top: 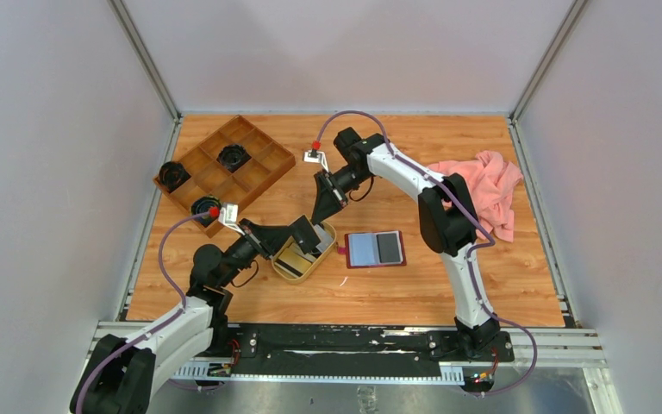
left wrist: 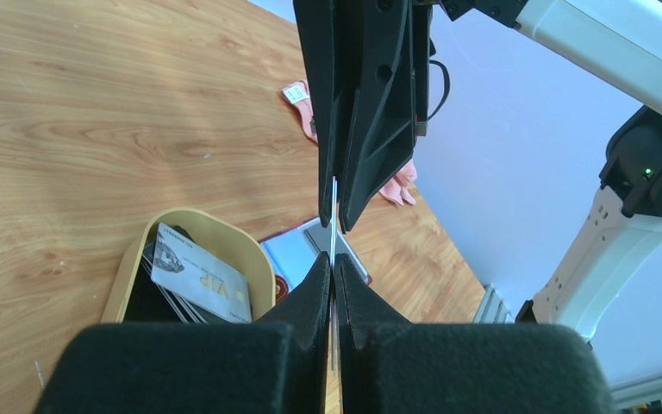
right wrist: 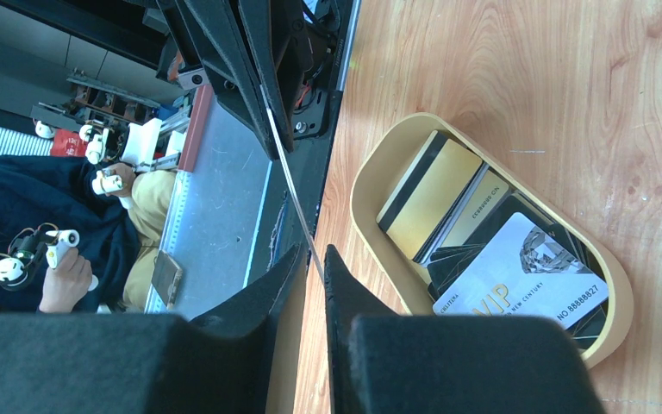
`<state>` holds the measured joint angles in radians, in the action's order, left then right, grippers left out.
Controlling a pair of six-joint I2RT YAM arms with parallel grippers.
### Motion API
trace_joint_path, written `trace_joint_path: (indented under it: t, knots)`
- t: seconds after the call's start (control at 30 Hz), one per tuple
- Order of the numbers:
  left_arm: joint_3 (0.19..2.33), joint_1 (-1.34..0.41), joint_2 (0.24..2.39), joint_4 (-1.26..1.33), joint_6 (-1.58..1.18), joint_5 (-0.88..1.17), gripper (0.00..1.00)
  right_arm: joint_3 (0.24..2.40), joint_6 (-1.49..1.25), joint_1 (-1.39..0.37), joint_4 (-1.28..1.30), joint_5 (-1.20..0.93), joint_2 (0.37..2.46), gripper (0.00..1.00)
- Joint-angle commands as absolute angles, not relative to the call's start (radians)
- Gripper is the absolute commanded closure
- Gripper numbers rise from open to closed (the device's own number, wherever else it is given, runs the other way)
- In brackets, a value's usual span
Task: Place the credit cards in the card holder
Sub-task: Place the credit card in the storage box.
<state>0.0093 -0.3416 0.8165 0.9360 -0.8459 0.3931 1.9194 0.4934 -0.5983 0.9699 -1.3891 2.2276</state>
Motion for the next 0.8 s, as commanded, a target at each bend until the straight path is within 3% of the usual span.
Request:
trace_joint_path:
  t: [0.0,0.77]
  knots:
    - [-0.150,-0.331,0.823,0.971,-0.844,0.409,1.00,1.924,0.515,-0.598,1.000,-1.402,2.213,0.83]
    - [-0.150,-0.330,0.840,0.982,-0.847,0.410,1.00,1.928,0.526,-0.620,1.015,-1.385,2.229,0.81]
